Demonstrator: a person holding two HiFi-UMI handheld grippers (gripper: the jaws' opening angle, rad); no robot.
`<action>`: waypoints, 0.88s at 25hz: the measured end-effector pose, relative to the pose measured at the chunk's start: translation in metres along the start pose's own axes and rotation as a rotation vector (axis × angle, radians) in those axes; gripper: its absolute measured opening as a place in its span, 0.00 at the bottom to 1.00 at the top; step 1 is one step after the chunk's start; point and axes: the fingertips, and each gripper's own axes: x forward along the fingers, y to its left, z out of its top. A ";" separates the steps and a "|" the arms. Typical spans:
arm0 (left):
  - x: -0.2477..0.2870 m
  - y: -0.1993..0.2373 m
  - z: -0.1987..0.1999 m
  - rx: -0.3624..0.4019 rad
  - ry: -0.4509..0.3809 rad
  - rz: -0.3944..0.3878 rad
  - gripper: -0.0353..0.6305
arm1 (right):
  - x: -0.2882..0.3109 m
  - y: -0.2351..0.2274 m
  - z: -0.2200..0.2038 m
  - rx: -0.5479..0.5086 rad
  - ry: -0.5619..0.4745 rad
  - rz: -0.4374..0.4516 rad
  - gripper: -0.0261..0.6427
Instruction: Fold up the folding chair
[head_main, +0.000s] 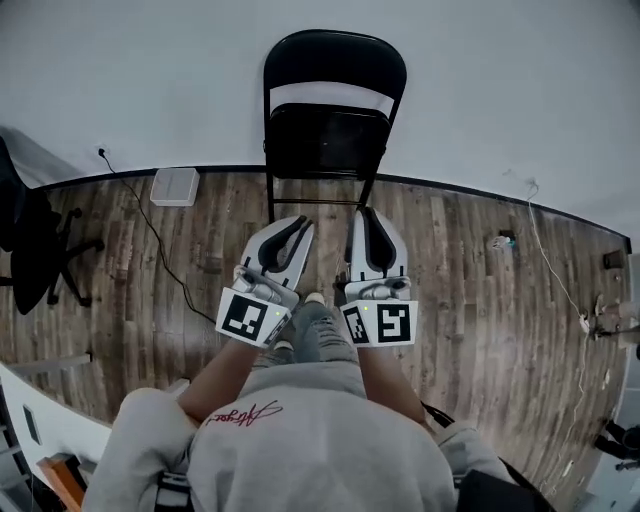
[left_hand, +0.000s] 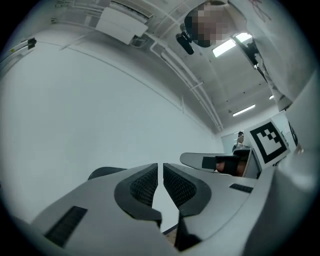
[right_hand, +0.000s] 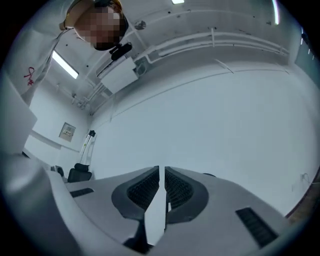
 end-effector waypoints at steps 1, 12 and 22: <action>-0.006 -0.006 0.012 0.010 -0.015 -0.007 0.12 | -0.007 0.007 0.013 -0.003 -0.015 0.017 0.11; -0.032 -0.030 0.034 0.038 0.000 0.145 0.12 | -0.052 0.020 0.054 -0.003 -0.018 0.107 0.11; -0.035 -0.050 0.037 0.032 0.015 0.144 0.12 | -0.066 0.022 0.053 0.007 0.012 0.142 0.09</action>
